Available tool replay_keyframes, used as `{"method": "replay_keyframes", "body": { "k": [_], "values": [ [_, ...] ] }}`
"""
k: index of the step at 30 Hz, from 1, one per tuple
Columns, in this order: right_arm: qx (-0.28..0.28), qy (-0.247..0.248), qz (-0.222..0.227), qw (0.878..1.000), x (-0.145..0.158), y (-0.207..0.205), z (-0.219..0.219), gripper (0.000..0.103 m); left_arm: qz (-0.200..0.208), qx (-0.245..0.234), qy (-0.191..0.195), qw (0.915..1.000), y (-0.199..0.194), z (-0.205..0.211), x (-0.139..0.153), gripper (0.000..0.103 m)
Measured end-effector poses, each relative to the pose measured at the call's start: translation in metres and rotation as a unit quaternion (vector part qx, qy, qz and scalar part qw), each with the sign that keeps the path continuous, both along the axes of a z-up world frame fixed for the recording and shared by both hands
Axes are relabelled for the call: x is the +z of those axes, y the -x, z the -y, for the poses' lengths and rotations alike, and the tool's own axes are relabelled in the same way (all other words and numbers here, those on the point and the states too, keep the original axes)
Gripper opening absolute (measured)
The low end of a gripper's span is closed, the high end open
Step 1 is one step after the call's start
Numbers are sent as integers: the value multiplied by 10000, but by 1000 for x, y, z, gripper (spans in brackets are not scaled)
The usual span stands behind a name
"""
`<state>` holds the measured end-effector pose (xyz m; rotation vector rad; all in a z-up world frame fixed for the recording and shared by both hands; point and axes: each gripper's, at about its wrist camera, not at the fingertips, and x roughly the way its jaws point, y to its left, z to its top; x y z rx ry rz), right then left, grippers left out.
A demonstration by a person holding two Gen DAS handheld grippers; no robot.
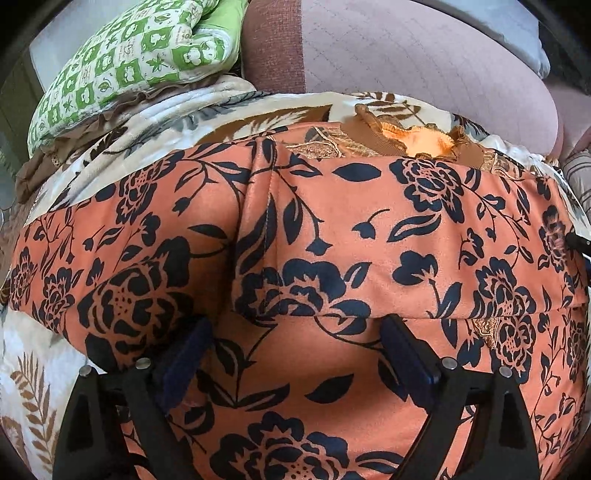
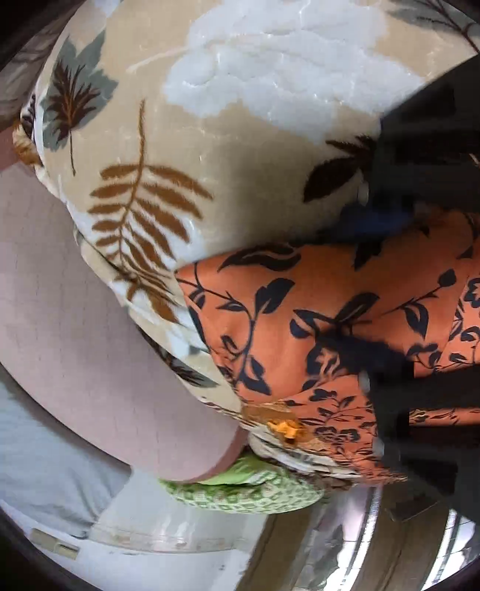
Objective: Fold small clothes
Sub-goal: 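Carry the held sleeve across the blouse body with the right tool and release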
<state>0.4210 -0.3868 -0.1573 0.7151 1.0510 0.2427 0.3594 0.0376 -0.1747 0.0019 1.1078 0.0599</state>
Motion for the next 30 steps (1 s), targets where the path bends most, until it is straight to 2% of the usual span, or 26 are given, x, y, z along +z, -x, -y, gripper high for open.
{"method": "replay_keyframes", "body": {
  "k": [1, 2, 4, 5, 6, 7, 8, 9, 12, 14, 16, 17, 18, 19, 21, 22, 23, 24, 25, 26, 28, 29, 30],
  "values": [
    [-8, 50, 34, 10000, 3, 1, 0, 19, 8, -21, -10, 10000, 0, 0, 0, 94],
    [-41, 187, 127, 9997, 9, 4, -1, 17, 18, -38, -17, 10000, 1, 1, -1, 95],
    [-222, 850, 548, 9946, 37, 17, -8, 11, 44, -58, -20, 10000, 1, 1, -1, 96],
    [-443, 1554, 755, 9840, 48, 22, -13, 11, 55, -55, -20, 10000, 2, 1, -2, 96],
    [-567, 1741, 650, 9810, 44, 19, -13, 12, 59, -57, -34, 10000, 2, 2, -2, 97],
    [-423, 1452, 270, 9881, 24, 10, -8, 16, 59, -62, -67, 9999, 3, 3, -2, 97],
    [-259, 936, -139, 9952, 5, 5, -2, 16, 53, -80, -91, 9999, 4, 4, -2, 97],
    [-426, 689, -37, 9967, 2, 11, 6, 16, 35, -121, -108, 9999, 4, 5, -2, 97],
    [-827, 765, 354, 9930, 20, 25, 18, 20, 21, -180, -62, 9998, 3, 3, -2, 97],
    [-504, 499, 496, 9962, 28, 16, 13, 20, 73, -178, -48, 9998, 4, 2, -2, 97],
    [-322, 599, 544, 9962, 32, 4, 4, 31, 101, -220, -117, 9996, 6, 4, -3, 98],
    [-350, 840, 512, 9945, 32, -5, 3, 44, 95, -237, -112, 9996, 6, 4, -3, 98],
    [-415, 943, 474, 9935, 30, -10, 1, 67, 86, -246, -66, 9996, 6, 2, -3, 98],
    [-470, 927, 418, 9937, 26, -17, 3, 71, 88, -256, -26, 9996, 6, 1, -2, 98],
    [-262, 565, 258, 9977, 14, -34, -6, 70, 106, -309, -17, 9995, 7, 0, -2, 98],
    [-132, 802, 242, 9964, 13, -39, -12, 68, 121, -347, -54, 9993, 8, 1, -3, 98],
    [-130, 1013, 221, 9945, 14, -40, -15, 50, 137, -366, -75, 9992, 8, 1, -3, 99],
    [-211, 1208, 129, 9924, 15, -43, -16, 13, 155, -372, -86, 9992, 8, 2, -4, 99],
    [-350, 1263, 151, 9913, 18, -43, -13, 8, 174, -369, -84, 9991, 9, 2, -3, 99],
    [-514, 1393, 312, 9884, 28, -40, -12, 8, 185, -370, -84, 9991, 9, 2, -3, 99],
    [-417, 1882, 787, 9781, 48, -32, -26, 8, 221, -374, -87, 9990, 9, 2, -4, 100],
    [-274, 2189, 710, 9728, 44, -36, -32, 8, 237, -371, -99, 9990, 9, 3, -4, 101],
    [15, 2464, 248, 9688, 22, -50, -36, 13, 247, -349, -132, 9990, 9, 4, -5, 101]
  ]
}}
